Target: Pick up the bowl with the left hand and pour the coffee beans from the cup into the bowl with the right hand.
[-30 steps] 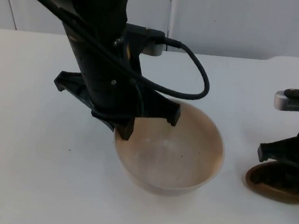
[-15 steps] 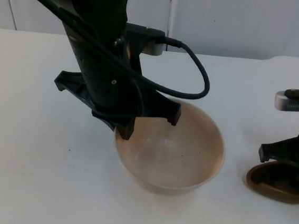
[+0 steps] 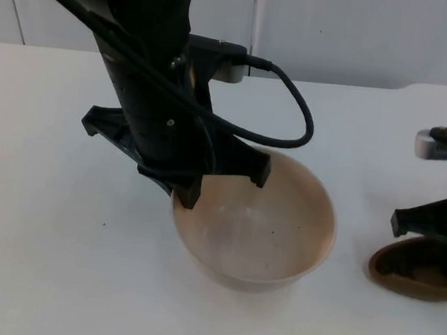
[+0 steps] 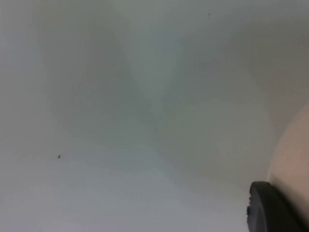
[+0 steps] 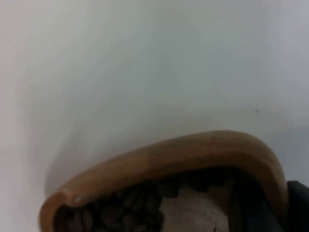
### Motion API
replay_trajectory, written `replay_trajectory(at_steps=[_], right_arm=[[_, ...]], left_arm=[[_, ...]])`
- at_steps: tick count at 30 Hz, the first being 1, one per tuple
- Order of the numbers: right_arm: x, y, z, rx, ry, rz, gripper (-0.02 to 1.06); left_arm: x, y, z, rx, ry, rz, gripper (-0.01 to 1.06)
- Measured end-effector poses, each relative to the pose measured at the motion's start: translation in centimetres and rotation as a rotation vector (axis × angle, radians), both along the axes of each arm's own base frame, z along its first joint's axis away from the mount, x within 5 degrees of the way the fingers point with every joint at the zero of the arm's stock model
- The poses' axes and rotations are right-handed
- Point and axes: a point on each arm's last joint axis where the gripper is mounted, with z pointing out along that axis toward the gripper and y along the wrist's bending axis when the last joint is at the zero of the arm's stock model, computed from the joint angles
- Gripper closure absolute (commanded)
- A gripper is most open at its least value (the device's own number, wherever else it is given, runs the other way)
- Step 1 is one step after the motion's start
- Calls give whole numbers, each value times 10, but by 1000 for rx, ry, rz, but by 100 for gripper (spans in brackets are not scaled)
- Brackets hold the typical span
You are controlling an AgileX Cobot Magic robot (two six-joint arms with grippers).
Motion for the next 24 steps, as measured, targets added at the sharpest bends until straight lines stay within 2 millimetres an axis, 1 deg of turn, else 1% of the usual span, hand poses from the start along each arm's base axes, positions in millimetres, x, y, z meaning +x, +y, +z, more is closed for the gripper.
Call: replay_trajectory(at_steps=[1, 4, 5, 6, 7, 12, 13, 15, 18, 19, 22, 23, 24], right_arm=[[0, 0, 0, 0, 0, 0, 105], [-3, -2, 23, -6, -30, 16, 105], [-5, -4, 36, -12, -44, 25, 105], [-5, -4, 36, -12, -44, 25, 105], [-6, -5, 40, -13, -49, 27, 105], [-15, -11, 82, -28, -95, 45, 105], [-15, -11, 82, -28, -95, 45, 105], [-18, -13, 102, -39, -109, 58, 105], [-16, -12, 133, -32, -126, 90, 105], [-16, -12, 133, -32, -126, 90, 105], [-13, -9, 160, -27, -124, 125, 105], [-11, -8, 172, -26, -125, 137, 105], [-11, -8, 172, -26, -125, 137, 105]], left_arm=[[0, 0, 0, 0, 0, 0, 105], [0, 0, 0, 0, 0, 0, 105], [0, 0, 0, 0, 0, 0, 105], [0, 0, 0, 0, 0, 0, 105], [0, 0, 0, 0, 0, 0, 105], [0, 0, 0, 0, 0, 2, 105], [0, 0, 0, 0, 0, 2, 105], [0, 0, 0, -2, 2, 4, 105], [0, 0, 0, -7, 5, 8, 105], [0, 0, 0, -7, 5, 8, 105], [0, 0, 0, -7, 5, 8, 105], [0, -1, 0, -9, 6, 10, 105], [0, -1, 0, -9, 6, 10, 105]])
